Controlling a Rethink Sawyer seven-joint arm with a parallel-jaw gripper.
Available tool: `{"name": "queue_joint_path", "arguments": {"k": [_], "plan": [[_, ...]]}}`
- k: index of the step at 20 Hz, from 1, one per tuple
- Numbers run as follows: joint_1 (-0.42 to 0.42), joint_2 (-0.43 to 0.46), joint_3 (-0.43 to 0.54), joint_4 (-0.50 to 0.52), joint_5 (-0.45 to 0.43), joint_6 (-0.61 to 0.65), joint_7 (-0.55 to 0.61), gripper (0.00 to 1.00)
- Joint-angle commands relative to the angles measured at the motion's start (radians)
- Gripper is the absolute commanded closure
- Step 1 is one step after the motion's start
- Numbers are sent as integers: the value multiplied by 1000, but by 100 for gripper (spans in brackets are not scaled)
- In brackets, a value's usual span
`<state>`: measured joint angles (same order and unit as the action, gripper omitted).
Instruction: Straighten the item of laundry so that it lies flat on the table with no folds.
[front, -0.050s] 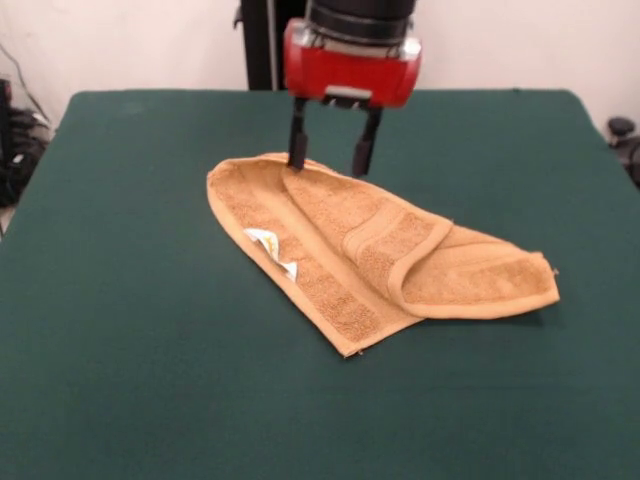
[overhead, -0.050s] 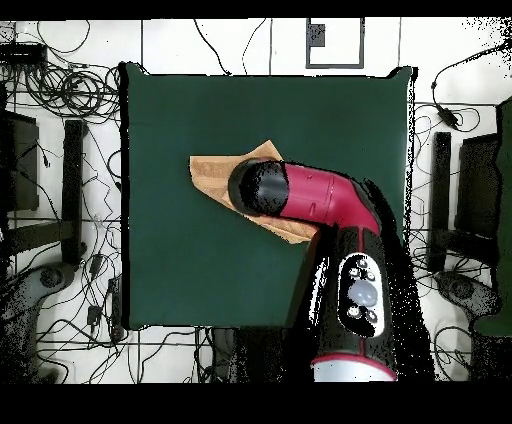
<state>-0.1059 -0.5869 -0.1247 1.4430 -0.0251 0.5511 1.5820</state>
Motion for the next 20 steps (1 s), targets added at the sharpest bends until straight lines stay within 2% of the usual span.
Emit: {"name": "queue_joint_path", "arguments": {"k": [1, 5, 9, 15, 20], "plan": [[34, 204, 94, -265, -15, 168, 60, 0], [52, 269, 86, -370, 0, 211, 97, 0], [58, 309, 85, -429, 14, 245, 117, 0], [83, 329, 69, -440, 30, 227, 173, 0], [104, 298, 59, -372, 41, 217, 200, 0]]}}
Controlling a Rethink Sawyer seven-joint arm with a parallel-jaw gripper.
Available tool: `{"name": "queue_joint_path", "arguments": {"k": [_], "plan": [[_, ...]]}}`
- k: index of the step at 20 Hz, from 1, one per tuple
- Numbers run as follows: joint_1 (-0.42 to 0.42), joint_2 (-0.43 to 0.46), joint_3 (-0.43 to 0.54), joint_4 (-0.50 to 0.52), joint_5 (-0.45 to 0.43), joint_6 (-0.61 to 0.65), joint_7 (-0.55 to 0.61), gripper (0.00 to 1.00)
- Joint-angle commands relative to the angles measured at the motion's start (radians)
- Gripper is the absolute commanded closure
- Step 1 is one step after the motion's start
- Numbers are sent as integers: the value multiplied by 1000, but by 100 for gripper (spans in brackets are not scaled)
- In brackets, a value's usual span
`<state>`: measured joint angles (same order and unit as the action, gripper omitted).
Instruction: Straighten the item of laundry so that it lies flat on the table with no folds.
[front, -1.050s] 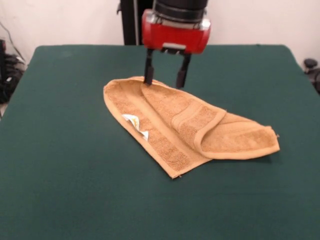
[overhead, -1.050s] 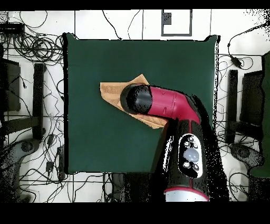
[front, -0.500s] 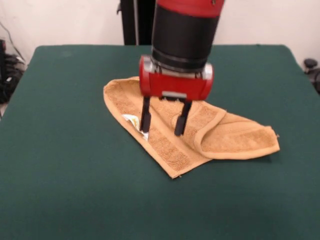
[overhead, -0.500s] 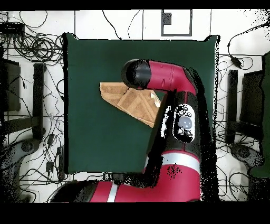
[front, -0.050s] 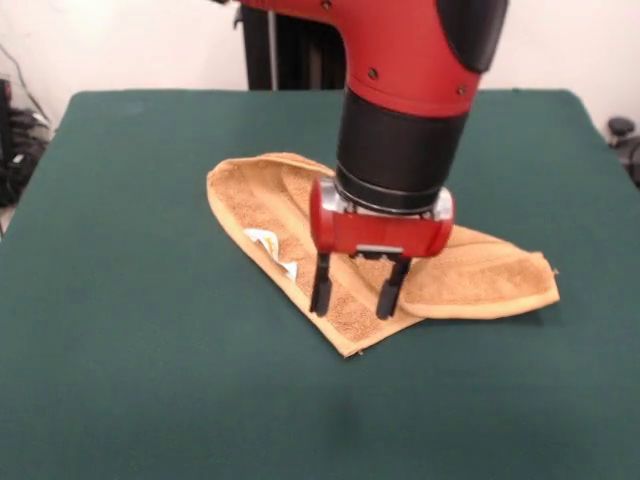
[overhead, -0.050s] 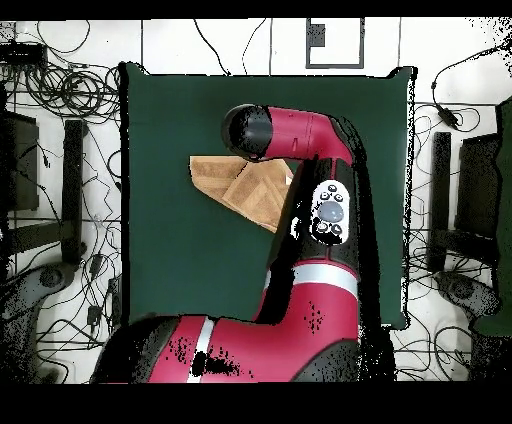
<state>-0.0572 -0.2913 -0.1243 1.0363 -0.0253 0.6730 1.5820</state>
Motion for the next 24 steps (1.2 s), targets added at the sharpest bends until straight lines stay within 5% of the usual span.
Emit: {"name": "queue_joint_path", "arguments": {"k": [1, 10, 24], "plan": [[65, -8, 54, 55, 46, 92, 215, 0], [128, -87, 36, 165, 131, 133, 313, 0], [106, -152, 35, 376, 122, -57, 215, 0]]}}
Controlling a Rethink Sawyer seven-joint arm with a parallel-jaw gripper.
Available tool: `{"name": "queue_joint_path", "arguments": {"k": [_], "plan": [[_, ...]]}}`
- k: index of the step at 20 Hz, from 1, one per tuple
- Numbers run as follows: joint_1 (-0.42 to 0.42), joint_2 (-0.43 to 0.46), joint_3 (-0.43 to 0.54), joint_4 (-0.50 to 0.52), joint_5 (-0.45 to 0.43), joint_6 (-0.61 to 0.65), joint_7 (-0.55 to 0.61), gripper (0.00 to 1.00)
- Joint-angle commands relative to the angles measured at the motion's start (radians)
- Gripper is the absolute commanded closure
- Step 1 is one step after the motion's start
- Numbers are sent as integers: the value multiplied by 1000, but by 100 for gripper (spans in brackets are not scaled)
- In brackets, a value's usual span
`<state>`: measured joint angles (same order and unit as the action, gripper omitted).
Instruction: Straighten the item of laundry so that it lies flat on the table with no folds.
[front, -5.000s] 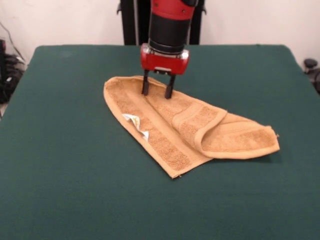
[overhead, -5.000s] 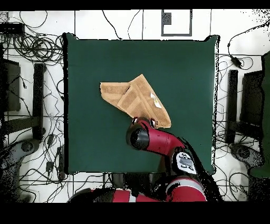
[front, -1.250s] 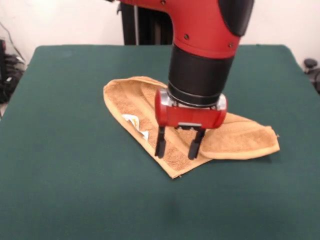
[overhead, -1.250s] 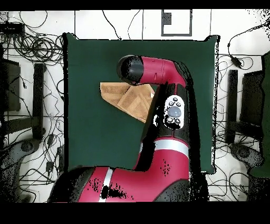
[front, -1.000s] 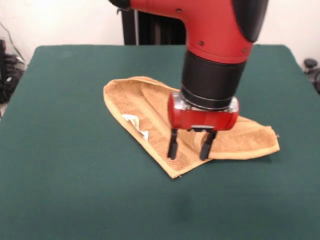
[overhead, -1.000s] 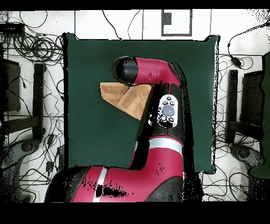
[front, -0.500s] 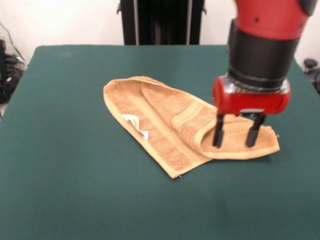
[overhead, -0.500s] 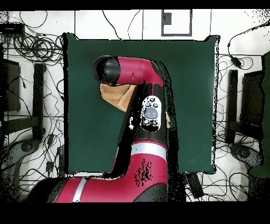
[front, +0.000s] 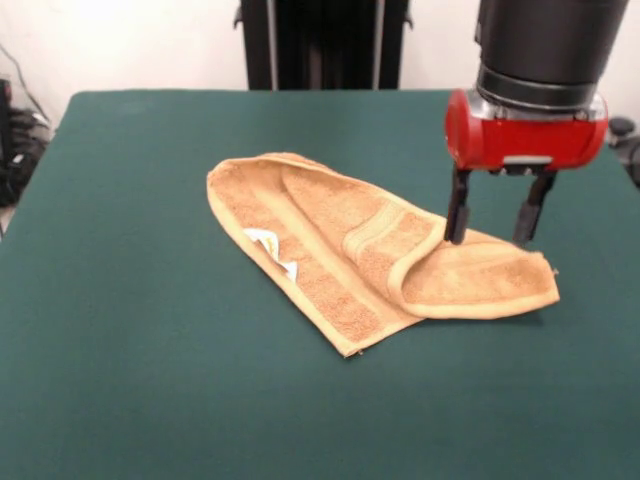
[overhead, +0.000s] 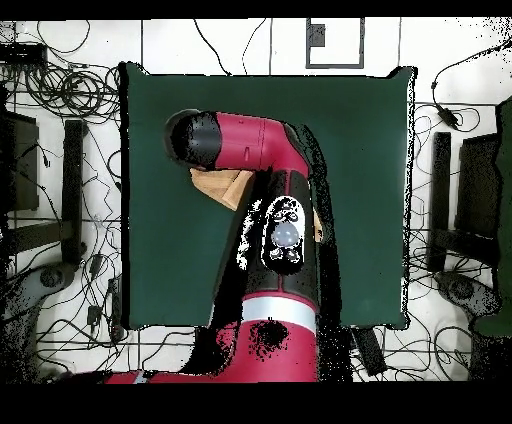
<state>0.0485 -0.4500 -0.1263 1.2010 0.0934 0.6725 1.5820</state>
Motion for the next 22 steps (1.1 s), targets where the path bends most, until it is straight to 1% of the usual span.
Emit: {"name": "queue_joint_path", "arguments": {"k": [1, 5, 9, 16, 22], "plan": [[0, 2, 34, 224, -4, -61, 209, 0], [-13, -19, 32, 278, -31, -89, 174, 0], [-14, -46, 30, 344, -37, -127, 177, 0], [13, -33, 3, 334, -36, -134, 205, 0], [36, -39, -18, 347, -35, -138, 218, 0]]}}
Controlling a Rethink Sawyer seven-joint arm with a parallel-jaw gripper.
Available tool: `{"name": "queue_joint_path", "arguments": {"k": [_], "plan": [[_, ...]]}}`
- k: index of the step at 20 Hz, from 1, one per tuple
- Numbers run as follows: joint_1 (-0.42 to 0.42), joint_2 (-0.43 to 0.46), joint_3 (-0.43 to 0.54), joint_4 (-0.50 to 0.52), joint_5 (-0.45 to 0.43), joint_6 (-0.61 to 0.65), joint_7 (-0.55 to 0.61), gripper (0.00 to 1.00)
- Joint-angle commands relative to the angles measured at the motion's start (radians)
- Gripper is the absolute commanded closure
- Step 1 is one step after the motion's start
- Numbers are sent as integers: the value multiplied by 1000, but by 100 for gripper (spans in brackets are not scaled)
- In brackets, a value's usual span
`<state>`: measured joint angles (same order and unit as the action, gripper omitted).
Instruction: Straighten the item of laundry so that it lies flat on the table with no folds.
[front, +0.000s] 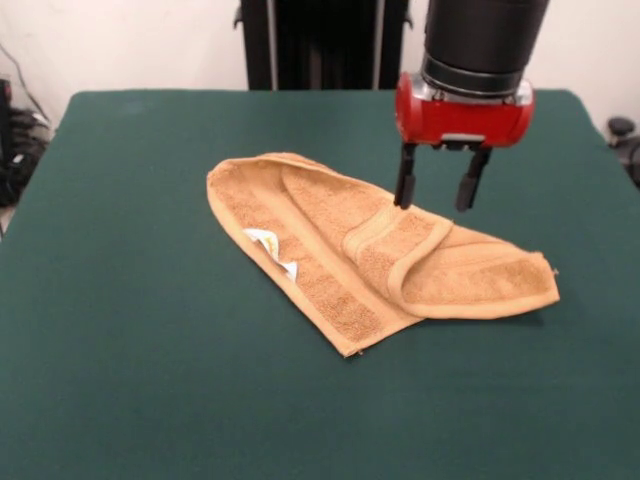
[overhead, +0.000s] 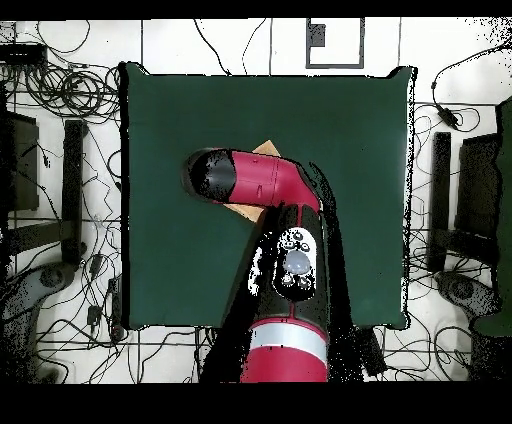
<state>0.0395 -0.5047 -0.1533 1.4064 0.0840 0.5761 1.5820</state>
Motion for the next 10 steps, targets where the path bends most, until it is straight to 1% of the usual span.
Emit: {"name": "queue_joint_path", "arguments": {"k": [1, 4, 8, 10], "plan": [[51, 14, 2, 145, -24, -36, 224, 0], [64, 32, -11, 154, -17, -38, 242, 0], [74, 74, -16, 162, -2, -88, 269, 0], [101, 85, -40, 159, 5, -91, 299, 0]]}}
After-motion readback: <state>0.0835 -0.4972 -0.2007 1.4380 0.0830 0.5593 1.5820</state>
